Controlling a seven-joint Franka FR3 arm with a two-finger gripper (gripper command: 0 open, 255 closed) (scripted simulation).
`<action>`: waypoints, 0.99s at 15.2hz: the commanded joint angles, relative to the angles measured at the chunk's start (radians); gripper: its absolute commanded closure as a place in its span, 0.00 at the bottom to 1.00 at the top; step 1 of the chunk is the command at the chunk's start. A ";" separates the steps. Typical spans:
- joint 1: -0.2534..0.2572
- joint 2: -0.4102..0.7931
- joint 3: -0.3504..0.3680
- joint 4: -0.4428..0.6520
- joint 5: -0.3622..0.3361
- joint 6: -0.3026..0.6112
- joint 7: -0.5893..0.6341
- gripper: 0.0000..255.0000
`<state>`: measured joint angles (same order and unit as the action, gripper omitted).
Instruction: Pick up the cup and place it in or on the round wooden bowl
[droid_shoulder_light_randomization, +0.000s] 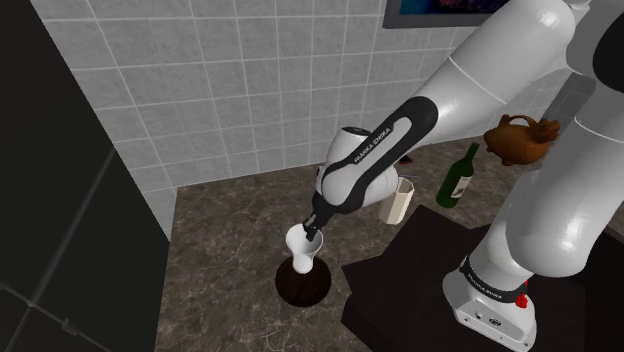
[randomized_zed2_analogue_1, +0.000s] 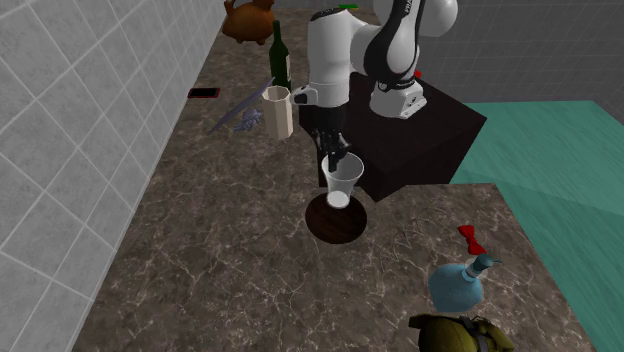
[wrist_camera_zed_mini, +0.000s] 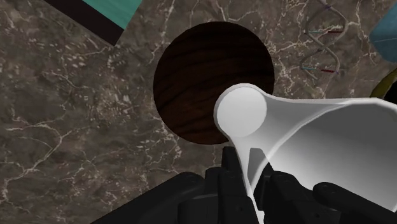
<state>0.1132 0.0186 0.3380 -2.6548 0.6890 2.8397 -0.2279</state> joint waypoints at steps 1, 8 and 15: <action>0.002 0.036 0.003 0.006 0.027 0.030 -0.029 1.00; -0.011 0.163 0.037 0.034 0.143 0.130 -0.152 1.00; -0.061 0.288 0.102 0.074 0.253 0.221 -0.280 1.00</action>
<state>0.0580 0.2974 0.4327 -2.5833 0.9322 3.0532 -0.4969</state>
